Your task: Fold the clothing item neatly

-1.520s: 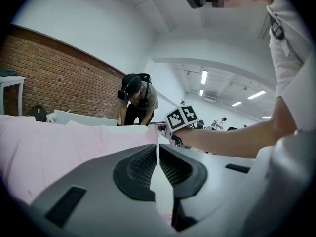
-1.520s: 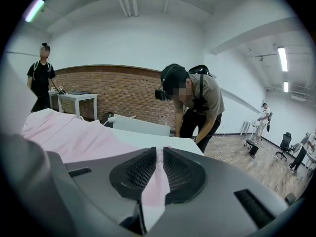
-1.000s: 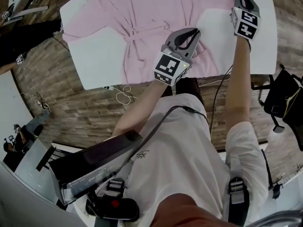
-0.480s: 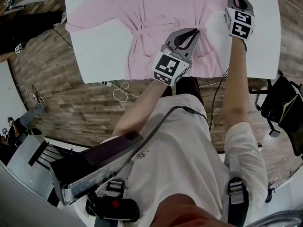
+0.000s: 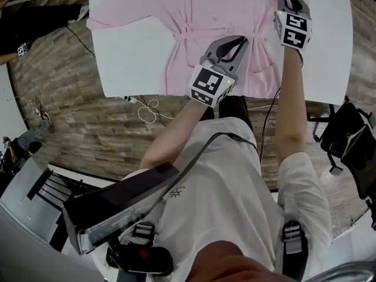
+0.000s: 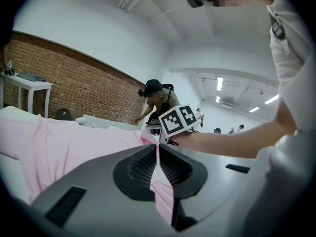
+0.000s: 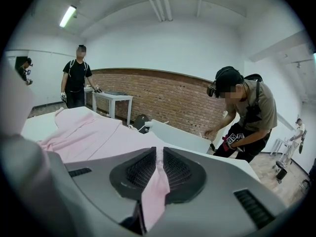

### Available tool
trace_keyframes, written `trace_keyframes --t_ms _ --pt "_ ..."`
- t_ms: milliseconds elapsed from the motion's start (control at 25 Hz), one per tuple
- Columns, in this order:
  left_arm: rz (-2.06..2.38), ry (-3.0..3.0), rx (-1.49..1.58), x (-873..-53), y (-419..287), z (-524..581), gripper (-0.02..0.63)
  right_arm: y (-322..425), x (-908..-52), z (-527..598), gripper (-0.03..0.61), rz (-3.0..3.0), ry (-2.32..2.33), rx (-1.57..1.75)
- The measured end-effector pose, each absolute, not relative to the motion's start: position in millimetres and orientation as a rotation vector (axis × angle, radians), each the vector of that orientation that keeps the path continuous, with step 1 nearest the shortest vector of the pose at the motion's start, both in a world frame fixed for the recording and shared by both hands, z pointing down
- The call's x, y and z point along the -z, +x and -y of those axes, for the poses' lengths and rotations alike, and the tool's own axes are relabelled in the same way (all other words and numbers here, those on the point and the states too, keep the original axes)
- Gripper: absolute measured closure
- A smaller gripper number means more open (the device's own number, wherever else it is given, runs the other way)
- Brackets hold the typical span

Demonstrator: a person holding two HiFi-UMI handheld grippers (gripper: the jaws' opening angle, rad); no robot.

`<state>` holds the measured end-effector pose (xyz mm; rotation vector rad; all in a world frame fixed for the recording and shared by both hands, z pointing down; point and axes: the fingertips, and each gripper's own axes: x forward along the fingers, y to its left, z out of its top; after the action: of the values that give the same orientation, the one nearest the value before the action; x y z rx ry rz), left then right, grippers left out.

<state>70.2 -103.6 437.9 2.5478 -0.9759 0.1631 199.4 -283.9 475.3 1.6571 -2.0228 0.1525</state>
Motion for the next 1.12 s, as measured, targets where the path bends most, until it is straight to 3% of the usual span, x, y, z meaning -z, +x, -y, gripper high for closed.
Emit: trace_keyframes --t_ms 1120 --pt "1.055 2.505 -0.141 -441 15 113 0.612 96 -486 289 0.531 2.121 1.509 -0.137"
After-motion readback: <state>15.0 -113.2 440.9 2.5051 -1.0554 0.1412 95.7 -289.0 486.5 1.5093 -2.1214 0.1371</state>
